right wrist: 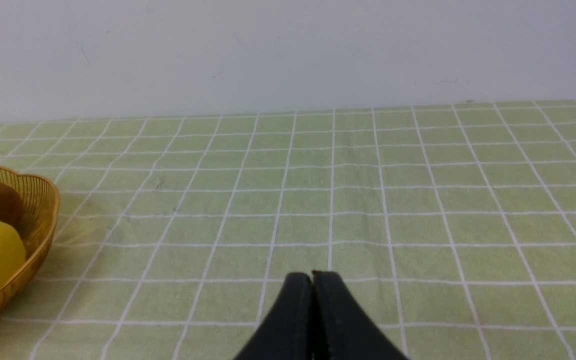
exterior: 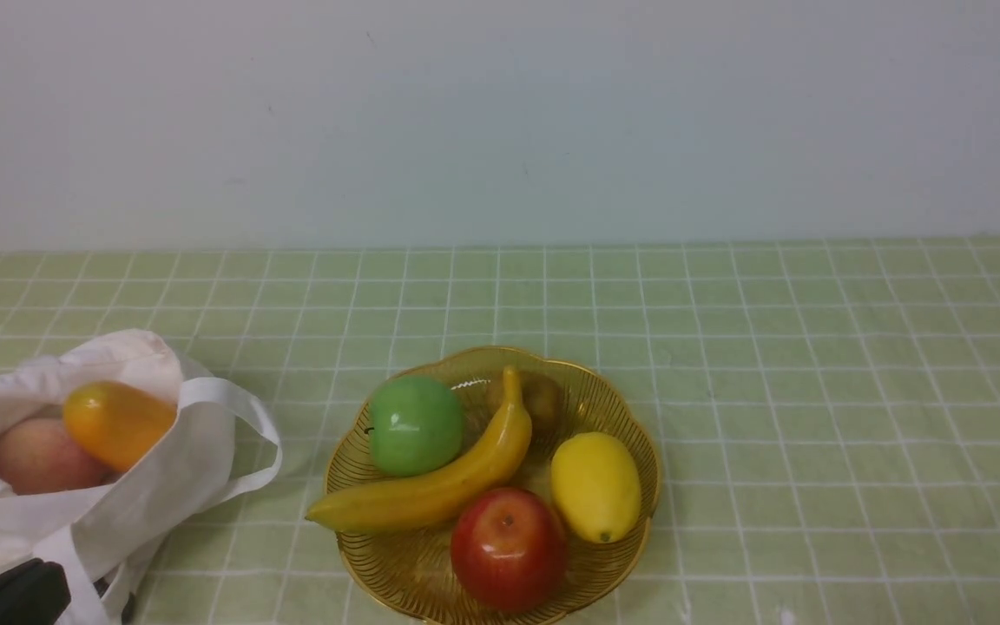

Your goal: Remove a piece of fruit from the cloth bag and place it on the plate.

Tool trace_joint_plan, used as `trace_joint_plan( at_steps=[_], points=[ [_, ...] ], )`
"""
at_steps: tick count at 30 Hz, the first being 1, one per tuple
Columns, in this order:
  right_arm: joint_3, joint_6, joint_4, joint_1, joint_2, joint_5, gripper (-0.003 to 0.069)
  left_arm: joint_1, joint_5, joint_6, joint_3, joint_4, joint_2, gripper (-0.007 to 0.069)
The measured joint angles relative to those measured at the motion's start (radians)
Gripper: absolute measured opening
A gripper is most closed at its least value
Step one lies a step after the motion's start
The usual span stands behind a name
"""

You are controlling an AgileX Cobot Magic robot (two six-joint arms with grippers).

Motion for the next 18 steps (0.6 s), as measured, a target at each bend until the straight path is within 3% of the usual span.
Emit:
trace_joint_plan(
  at_steps=[12, 18],
  points=[
    [0.0, 0.0, 0.0, 0.0, 0.0, 0.0, -0.0015, 0.0, -0.241, 0.077, 0.099, 0.003, 0.0, -0.0008],
    [0.0, 0.0, 0.0, 0.0, 0.0, 0.0, -0.0015, 0.0, -0.259, -0.014, 0.19, 0.216, -0.013, -0.0008]
  ],
)
